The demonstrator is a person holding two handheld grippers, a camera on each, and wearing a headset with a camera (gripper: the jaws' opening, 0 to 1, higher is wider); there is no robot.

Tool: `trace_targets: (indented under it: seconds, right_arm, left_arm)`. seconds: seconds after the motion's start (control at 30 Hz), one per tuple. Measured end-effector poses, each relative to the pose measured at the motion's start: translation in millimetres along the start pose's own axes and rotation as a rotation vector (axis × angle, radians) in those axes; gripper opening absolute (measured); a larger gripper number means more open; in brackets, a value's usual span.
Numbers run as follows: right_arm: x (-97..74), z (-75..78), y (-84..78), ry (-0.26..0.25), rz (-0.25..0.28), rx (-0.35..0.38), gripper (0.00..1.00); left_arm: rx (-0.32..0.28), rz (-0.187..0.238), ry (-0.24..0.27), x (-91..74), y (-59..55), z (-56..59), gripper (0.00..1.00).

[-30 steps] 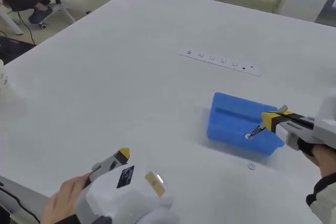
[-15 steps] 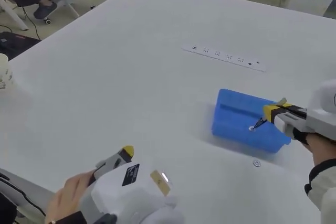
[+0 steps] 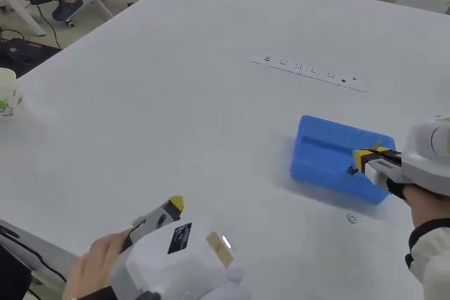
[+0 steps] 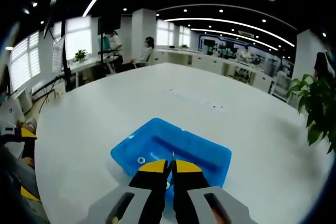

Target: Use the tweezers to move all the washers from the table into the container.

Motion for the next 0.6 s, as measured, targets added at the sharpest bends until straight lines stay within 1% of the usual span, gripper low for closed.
trace_targets:
  seconds: [0.17,0.4,0.47,0.57,0.6]
  right_arm:
    - [1.6,1.2,-1.2,0.002,0.000,0.003,0.00]
    - [-0.6,4.4,-1.8,0.001,-0.001,0.009,0.01]
    - [-4.4,4.5,0.1,0.002,0.012,0.004,0.01]
    - [-10.4,5.9,5.2,0.003,0.032,0.028,0.01]
    - [-13.0,6.8,7.7,0.000,0.043,0.038,0.01]
  left_arm:
    - [-0.002,0.002,0.001,0.3,0.3,-0.1,0.85]
    - [-0.002,0.006,0.002,0.1,1.1,0.0,0.85]
    - [-0.007,0.025,-0.002,-1.5,4.1,0.5,0.85]
    - [-0.010,0.044,0.004,-3.3,6.8,-0.2,0.85]
    - [-0.016,0.056,0.003,-4.5,8.5,-0.4,0.85]
Point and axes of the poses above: the centre of the closed fingertips' face, and the gripper's own axes: x roughly forward along the fingers, z roughly to its right, y roughly out of its top, the point moved 2 cm from there along -x, roughly backward along the fingers, and after that the axes turned 3 degrees about -z, right-handed, at the moved point
